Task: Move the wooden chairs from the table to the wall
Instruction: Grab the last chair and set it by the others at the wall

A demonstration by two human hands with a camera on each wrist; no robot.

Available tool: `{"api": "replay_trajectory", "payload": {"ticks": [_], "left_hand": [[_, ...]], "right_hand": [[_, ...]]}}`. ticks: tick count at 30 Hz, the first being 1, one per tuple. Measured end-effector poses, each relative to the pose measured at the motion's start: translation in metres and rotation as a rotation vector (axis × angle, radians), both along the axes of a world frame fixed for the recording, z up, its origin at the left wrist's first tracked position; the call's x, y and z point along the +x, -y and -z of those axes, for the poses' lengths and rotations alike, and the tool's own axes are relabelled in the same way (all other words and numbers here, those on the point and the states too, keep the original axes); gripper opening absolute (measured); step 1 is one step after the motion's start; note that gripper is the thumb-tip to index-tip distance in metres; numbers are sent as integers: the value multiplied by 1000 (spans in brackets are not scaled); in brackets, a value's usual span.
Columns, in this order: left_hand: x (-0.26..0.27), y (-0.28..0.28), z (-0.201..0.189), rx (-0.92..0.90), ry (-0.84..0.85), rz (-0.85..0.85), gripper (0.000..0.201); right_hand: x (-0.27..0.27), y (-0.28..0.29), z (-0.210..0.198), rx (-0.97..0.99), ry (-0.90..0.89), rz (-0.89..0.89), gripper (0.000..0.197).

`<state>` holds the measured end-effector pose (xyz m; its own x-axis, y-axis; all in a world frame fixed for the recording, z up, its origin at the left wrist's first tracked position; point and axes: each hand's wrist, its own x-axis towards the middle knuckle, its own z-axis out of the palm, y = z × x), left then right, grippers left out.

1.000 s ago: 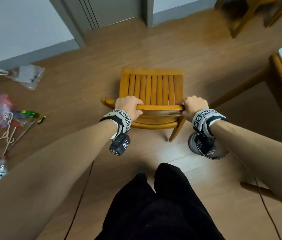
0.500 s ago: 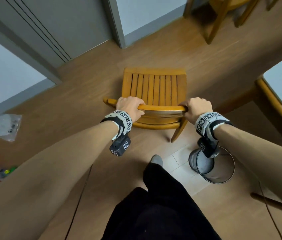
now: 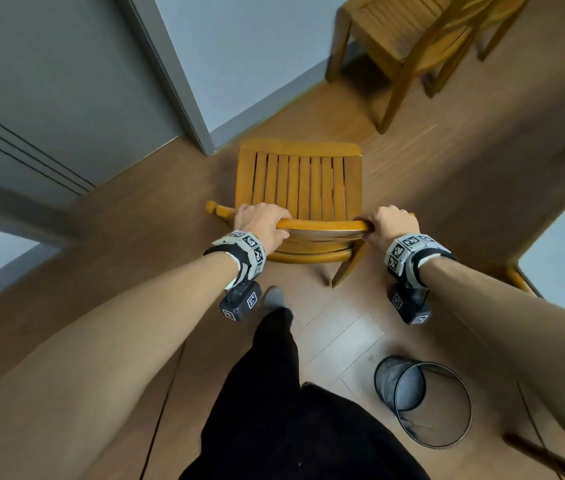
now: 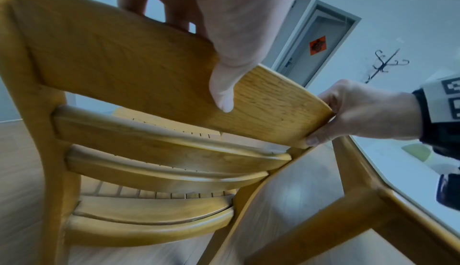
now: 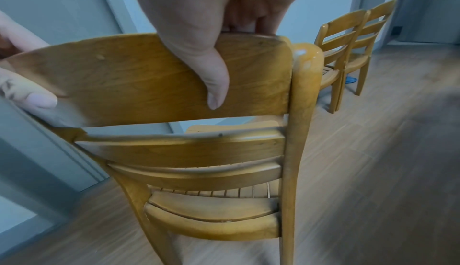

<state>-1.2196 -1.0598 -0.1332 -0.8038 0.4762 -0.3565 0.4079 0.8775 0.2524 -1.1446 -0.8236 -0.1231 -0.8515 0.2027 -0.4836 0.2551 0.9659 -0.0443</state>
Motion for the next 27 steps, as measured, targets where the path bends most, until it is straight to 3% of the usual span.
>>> {"api": "replay_trajectory", "payload": {"ticks": [12,20,27], "left_hand": [[-186,-53,-39,3,-2,50,20],[-249,-97,-39,4,15,19,21],[-275,-160,-29,-9,31,-43,18]], "right_hand": [[-158,-40,-26,-44,-36,130,43],[-219,-80,-21,-90,-65,151,35],[-268,-154,-7,-95,-60,101,38]]}}
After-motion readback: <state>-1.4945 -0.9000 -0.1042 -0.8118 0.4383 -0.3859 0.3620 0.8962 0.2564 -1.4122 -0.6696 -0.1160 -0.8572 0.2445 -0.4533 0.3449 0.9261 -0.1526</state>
